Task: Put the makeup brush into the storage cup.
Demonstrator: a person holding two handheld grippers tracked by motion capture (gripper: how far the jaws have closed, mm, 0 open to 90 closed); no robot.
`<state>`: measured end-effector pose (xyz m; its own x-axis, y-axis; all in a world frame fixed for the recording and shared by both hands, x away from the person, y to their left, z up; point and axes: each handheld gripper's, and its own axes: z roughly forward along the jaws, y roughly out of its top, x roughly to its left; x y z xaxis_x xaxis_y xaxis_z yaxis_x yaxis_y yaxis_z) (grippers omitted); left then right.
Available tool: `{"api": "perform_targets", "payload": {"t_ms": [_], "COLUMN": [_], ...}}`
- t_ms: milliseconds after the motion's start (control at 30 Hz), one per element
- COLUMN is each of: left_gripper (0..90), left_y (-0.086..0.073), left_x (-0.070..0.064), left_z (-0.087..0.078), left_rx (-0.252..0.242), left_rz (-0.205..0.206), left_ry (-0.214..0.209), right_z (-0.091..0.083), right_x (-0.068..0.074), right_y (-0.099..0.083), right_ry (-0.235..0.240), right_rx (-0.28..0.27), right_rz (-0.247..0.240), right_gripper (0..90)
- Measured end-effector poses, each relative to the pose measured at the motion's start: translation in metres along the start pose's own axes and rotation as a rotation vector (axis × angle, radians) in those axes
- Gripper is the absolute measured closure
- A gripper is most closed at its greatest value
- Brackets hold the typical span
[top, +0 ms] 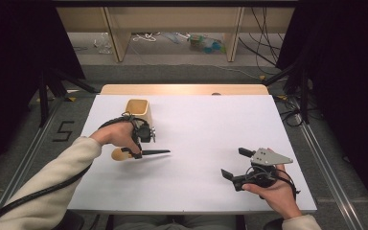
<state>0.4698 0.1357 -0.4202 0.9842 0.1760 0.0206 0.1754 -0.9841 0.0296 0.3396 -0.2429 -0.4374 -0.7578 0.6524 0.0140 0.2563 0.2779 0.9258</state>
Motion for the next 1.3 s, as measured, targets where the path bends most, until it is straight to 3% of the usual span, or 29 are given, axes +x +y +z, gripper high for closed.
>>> {"api": "perform_targets", "payload": {"t_ms": [433, 1300], "left_gripper": [65.8, 65.8], "left_y": [0.006, 0.024], "left_x": [-0.015, -0.045], "left_z": [-0.008, -0.026], "left_rx": [-0.012, -0.061], "left_rz": [0.053, 0.130], "left_ry": [-0.019, -0.032], "right_z": [0.016, 0.033], "right_x": [0.007, 0.013], "right_y": [0.002, 0.003], "right_ry": [0.055, 0.104], "right_rx": [0.035, 0.079], "right_rz": [-0.028, -0.038], "right_gripper": [5.7, 9.1]}}
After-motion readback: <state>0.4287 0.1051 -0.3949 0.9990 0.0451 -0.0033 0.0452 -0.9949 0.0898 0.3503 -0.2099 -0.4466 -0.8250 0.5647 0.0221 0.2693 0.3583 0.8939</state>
